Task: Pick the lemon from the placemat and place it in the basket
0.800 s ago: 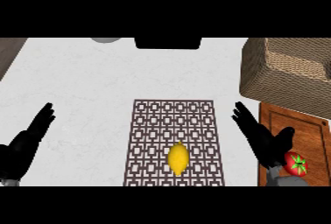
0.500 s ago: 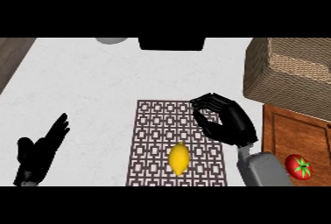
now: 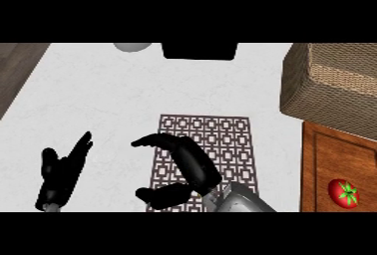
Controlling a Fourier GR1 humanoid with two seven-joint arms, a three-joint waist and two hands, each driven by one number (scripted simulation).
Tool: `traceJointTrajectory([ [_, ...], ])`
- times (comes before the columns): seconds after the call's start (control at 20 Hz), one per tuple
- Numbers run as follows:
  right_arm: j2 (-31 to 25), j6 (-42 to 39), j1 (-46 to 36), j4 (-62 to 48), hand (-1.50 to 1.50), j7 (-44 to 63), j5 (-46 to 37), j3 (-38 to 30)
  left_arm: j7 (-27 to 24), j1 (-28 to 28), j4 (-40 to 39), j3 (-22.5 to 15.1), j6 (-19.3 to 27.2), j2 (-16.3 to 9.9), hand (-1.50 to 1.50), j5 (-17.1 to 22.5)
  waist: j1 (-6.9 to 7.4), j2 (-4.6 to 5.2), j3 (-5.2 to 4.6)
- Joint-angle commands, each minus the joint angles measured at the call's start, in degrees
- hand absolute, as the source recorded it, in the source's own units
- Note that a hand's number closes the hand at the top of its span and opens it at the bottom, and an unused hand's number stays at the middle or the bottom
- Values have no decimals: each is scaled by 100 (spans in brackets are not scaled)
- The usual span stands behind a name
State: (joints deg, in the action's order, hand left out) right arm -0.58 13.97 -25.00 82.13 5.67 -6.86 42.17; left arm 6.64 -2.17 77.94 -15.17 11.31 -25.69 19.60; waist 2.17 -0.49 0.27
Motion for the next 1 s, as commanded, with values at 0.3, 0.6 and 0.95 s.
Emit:
traceJointTrajectory([
  [0.3,-599,-461,-2051,-97,-150,3369,-2530,458,302,-537,-150,-83,118,45,0,5,-338,-141,-69],
  [0.6,-667,-2831,-3515,586,-150,5082,-1845,-25,334,-480,26,42,114,62,0,89,-319,-101,-52],
  [0.95,-734,-4771,-3826,910,-150,6389,-60,-423,346,-640,27,78,134,80,0,80,-389,-80,-47],
])
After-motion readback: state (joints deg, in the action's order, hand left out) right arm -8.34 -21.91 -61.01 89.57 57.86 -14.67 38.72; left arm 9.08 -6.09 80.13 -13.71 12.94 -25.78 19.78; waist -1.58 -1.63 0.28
